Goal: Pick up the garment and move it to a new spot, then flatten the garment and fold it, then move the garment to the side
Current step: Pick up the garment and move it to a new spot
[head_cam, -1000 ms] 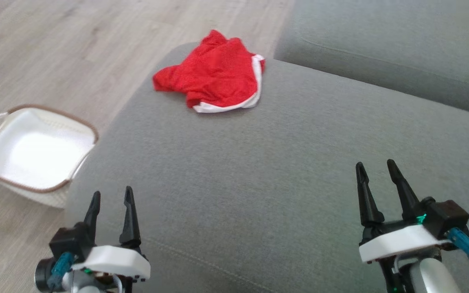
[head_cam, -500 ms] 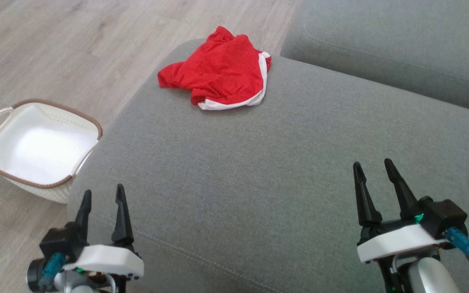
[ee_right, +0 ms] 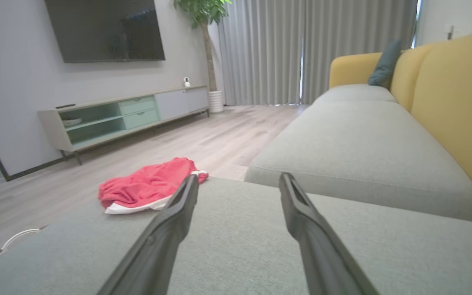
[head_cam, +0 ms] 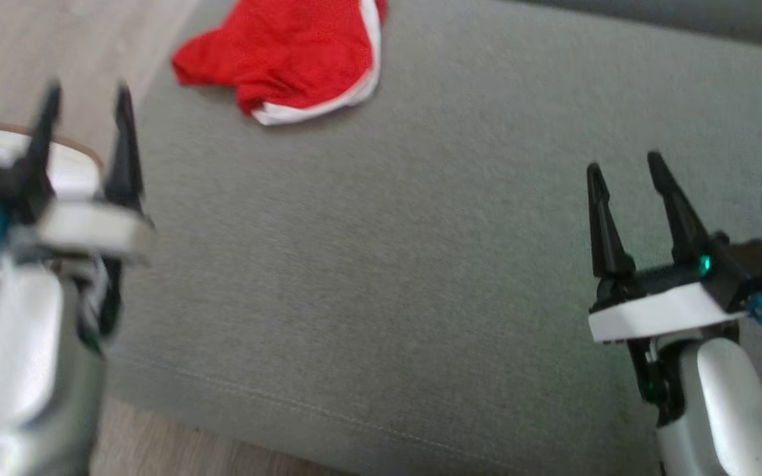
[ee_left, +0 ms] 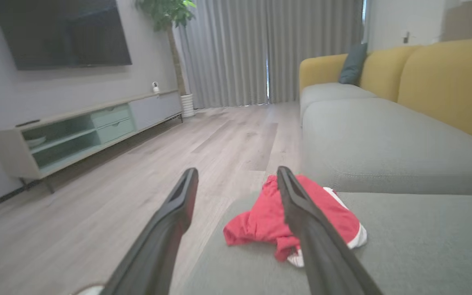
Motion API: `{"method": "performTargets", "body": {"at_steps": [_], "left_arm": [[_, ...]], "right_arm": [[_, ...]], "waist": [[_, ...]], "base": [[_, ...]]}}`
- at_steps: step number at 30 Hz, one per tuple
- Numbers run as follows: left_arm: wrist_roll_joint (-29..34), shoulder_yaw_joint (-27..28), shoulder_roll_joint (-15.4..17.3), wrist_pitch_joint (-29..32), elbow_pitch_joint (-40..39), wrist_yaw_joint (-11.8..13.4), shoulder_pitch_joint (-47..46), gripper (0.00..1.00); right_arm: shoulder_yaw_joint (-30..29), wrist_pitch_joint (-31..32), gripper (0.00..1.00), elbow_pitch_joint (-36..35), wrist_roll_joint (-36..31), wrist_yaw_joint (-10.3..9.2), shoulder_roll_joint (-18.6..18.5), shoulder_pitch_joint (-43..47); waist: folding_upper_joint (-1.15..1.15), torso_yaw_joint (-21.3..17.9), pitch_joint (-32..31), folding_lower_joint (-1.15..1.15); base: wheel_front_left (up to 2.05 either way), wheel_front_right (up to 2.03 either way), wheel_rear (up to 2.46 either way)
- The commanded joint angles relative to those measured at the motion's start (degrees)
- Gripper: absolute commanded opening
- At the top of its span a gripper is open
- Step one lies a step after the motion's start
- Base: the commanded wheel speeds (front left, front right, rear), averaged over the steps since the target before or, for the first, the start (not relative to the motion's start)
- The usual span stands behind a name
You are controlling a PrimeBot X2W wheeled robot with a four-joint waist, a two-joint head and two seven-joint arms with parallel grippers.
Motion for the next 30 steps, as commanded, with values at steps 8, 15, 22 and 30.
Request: {"method": "performTargets", "body": {"at_steps": [8, 15, 22, 30], "left_arm": [[3.1, -0.3, 7.5, 9.2, 13.5, -4.7, -23.7, 1.0], [0.3, -1.7, 9.3, 17.5, 28.0, -8.0, -33.8, 1.0], [-2.2, -3.2, 11.0, 25.7, 37.3, -9.0, -37.3, 1.0], [-3.2, -3.4, 11.7, 27.7, 42.3, -8.6, -38.2, 0.0]], "right_arm": [[2.3, 1.0, 1.0, -5.4, -2.0, 0.37, -0.2, -6.6], [2.1, 0.9, 1.0, -7.3, -2.5, 0.37, -0.2, -8.4], [2.0, 0.6, 1.0, -8.1, -2.7, 0.37, -0.2, -8.5], [1.6, 0.4, 1.0, -8.0, -2.5, 0.37, -0.2, -8.3]], "waist": [[0.0, -11.4, 15.2, 0.0], [0.0, -15.4, 20.7, 0.0], [0.0, -16.9, 22.3, 0.0], [0.0, -17.3, 21.0, 0.0]], "base": [[0.0, 0.0, 0.0], [0.0, 0.0, 0.0], [0.0, 0.0, 0.0], [0.0, 0.0, 0.0]]}}
